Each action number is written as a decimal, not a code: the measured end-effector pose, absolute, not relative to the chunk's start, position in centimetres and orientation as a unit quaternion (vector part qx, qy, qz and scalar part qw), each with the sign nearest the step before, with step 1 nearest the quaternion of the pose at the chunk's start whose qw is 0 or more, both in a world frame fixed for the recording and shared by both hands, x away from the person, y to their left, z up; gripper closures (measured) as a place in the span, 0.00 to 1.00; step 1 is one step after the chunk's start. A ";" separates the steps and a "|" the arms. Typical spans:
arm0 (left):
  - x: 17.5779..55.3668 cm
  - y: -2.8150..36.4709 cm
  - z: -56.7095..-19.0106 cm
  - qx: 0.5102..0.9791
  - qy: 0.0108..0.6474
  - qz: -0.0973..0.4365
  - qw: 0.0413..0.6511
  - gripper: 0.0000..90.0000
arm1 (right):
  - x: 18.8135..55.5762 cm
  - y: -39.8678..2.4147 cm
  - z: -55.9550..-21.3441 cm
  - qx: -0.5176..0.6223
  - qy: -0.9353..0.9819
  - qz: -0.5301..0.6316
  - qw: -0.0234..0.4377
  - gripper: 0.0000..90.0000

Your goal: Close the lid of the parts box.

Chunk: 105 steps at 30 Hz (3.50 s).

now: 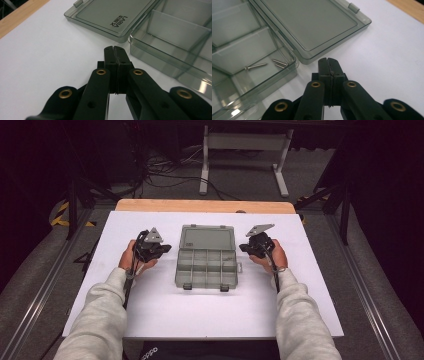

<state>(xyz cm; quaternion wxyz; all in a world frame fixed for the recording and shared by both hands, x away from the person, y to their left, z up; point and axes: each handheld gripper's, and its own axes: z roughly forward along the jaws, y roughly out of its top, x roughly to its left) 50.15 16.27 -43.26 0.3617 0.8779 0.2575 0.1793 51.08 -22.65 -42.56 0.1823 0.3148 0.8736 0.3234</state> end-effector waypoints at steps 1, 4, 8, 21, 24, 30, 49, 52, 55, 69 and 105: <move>50.5 16.1 -43.3 0.878 0.259 0.177 0.361 1.00 | 51.3 -22.5 -42.7 0.316 0.875 0.318 0.182 1.00; 51.1 15.7 -43.8 0.879 0.267 0.168 0.357 1.00 | 51.9 -22.1 -43.1 0.316 0.879 0.309 0.177 1.00; 52.0 15.0 -44.6 0.885 0.270 0.156 0.346 1.00 | 52.4 -21.6 -43.9 0.315 0.884 0.302 0.165 1.00; 53.8 14.3 -45.8 0.883 0.282 0.120 0.356 1.00 | 53.7 -22.4 -44.6 0.312 0.880 0.330 0.137 1.00; 54.1 14.4 -46.0 0.875 0.294 0.116 0.366 1.00 | 53.9 -22.4 -44.7 0.312 0.877 0.338 0.139 1.00; 54.7 14.1 -46.1 0.863 0.320 0.116 0.373 1.00 | 54.2 -22.8 -45.1 0.323 0.865 0.361 0.131 1.00; 56.2 13.2 -46.0 0.851 0.342 0.120 0.379 1.00 | 55.0 -22.7 -45.3 0.332 0.845 0.391 0.155 1.00; 56.3 13.3 -46.1 0.846 0.346 0.120 0.388 1.00 | 54.9 -22.5 -45.1 0.326 0.840 0.404 0.159 1.00; 56.4 13.3 -45.8 0.842 0.349 0.126 0.391 1.00 | 54.9 -22.4 -45.1 0.322 0.840 0.407 0.159 1.00; 56.5 13.8 -44.1 0.818 0.351 0.144 0.432 0.99 | 54.7 -22.5 -43.8 0.315 0.825 0.432 0.184 1.00; 53.8 14.4 -40.1 0.828 0.291 0.167 0.450 0.97 | 52.1 -22.7 -40.1 0.285 0.816 0.459 0.205 1.00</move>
